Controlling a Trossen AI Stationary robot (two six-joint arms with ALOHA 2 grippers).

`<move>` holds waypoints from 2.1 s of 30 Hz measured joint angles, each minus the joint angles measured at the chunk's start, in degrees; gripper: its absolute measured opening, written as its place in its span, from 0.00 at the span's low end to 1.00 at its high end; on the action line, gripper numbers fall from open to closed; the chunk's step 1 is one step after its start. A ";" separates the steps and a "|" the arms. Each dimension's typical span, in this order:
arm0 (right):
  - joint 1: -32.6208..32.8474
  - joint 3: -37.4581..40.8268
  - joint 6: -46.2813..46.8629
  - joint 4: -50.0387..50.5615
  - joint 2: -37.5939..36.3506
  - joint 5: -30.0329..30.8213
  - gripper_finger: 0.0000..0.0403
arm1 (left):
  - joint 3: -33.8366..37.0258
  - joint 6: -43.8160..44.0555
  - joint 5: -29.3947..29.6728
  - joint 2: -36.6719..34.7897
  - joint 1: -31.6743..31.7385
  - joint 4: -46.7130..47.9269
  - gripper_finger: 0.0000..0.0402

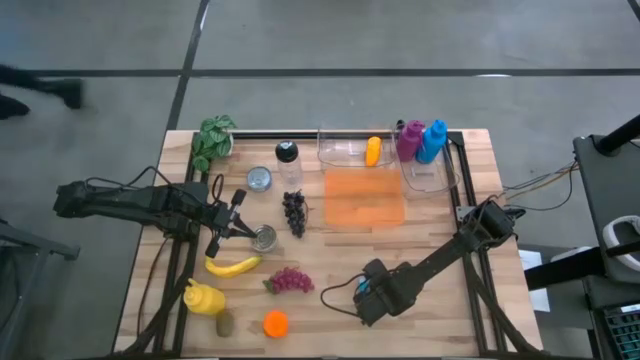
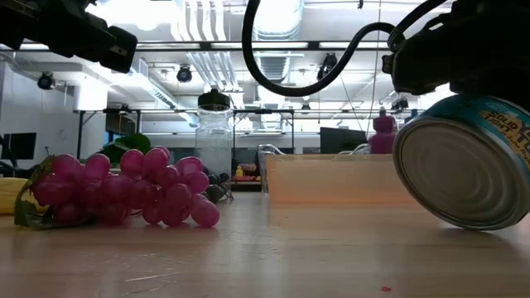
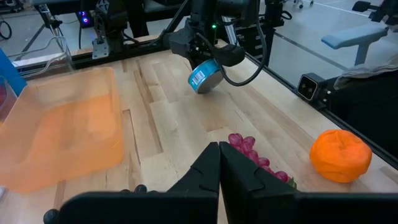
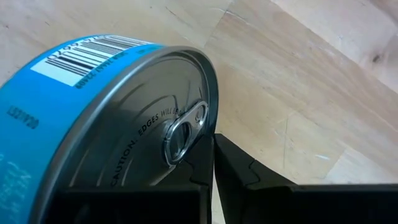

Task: Pick & Place Food Item
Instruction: Put the blue and yellow tuna can into the orange bin

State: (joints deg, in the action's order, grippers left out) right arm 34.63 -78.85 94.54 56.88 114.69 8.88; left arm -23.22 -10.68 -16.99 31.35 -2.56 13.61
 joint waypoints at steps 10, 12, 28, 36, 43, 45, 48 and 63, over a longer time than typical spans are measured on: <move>0.02 0.11 -0.06 1.45 -0.83 -0.28 0.02 | 0.00 0.02 0.00 0.00 0.00 0.00 0.02; 0.02 0.11 -0.04 2.20 -0.96 -0.24 0.02 | 0.00 0.02 0.00 0.00 -0.01 0.00 0.02; 0.79 3.21 4.72 2.28 -1.97 0.31 0.02 | 0.00 0.11 0.01 0.00 0.00 0.00 0.02; 0.79 3.21 4.72 2.09 -1.96 0.28 0.02 | 0.00 0.11 0.02 0.00 0.00 0.00 0.02; 0.76 3.23 4.67 1.97 -1.92 0.24 0.02 | 0.00 0.09 0.02 0.00 0.01 0.00 0.02; 0.76 3.23 4.66 1.92 -1.92 0.24 0.02 | 0.00 0.09 0.02 0.00 -0.01 0.00 0.02; 0.76 3.23 4.59 1.88 -1.86 0.24 0.02 | 0.00 0.09 0.02 0.00 -0.01 0.00 0.02; 0.76 3.26 4.28 1.64 -1.84 0.24 0.02 | 0.00 0.02 0.02 0.00 0.00 0.00 0.02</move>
State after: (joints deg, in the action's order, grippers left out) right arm 35.40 -75.59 98.83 58.52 112.86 9.13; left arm -23.22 -10.66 -16.97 31.35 -2.55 13.61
